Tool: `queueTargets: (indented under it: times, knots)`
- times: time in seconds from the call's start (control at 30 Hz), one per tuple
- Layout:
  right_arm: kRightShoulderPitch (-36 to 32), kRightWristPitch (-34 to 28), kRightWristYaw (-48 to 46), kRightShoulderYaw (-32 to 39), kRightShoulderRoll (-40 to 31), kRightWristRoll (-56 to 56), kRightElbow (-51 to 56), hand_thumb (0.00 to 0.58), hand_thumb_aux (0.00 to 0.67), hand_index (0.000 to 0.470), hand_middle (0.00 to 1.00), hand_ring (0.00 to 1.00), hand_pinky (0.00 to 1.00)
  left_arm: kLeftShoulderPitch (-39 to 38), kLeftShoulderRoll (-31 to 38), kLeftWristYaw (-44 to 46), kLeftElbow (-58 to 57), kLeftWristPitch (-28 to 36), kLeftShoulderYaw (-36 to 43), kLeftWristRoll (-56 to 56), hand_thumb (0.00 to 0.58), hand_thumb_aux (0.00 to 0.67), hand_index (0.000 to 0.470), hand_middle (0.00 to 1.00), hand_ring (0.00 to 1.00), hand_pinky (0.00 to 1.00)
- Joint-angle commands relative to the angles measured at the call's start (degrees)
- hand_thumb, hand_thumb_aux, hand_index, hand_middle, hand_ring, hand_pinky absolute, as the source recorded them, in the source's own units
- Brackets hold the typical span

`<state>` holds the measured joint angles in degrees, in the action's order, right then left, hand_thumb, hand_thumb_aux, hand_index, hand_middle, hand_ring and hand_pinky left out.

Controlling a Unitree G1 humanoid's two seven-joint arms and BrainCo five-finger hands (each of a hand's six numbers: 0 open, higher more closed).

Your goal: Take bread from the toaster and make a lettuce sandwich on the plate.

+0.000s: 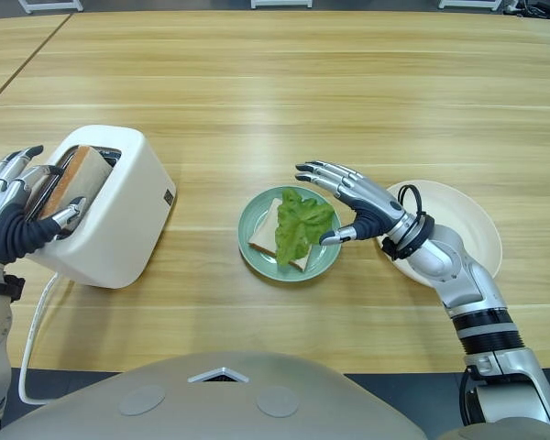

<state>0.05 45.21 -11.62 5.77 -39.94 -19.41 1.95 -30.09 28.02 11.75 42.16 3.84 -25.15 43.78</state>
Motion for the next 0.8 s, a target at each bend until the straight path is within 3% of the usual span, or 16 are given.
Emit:
queueTargets:
  times: [0.03, 0.4, 0.8]
  knots:
    - [0.9, 0.5, -0.1, -1.2, 0.0, -1.1, -0.4, 0.0, 0.0, 0.0, 0.0, 0.0, 0.0, 0.2, -0.7, 0.6, -1.0, -0.7, 1.2, 0.1, 0.58, 0.67, 0.47, 0.0, 0.0, 0.0]
    - [0.9, 0.9, -0.1, -1.4, 1.2, -2.6, -0.4, 0.0, 0.0, 0.0, 0.0, 0.0, 0.0, -0.2, -2.1, -1.2, -3.1, -3.7, 0.9, -3.0, 0.58, 0.67, 0.47, 0.0, 0.0, 0.0]
    - [-0.9, 0.1, 0.9, -2.5, 2.2, -2.7, 0.6, 0.0, 0.0, 0.0, 0.0, 0.0, 0.0, 6.7, -1.0, -1.6, 2.3, -5.1, -9.6, -16.2, 0.58, 0.67, 0.47, 0.0, 0.0, 0.0]
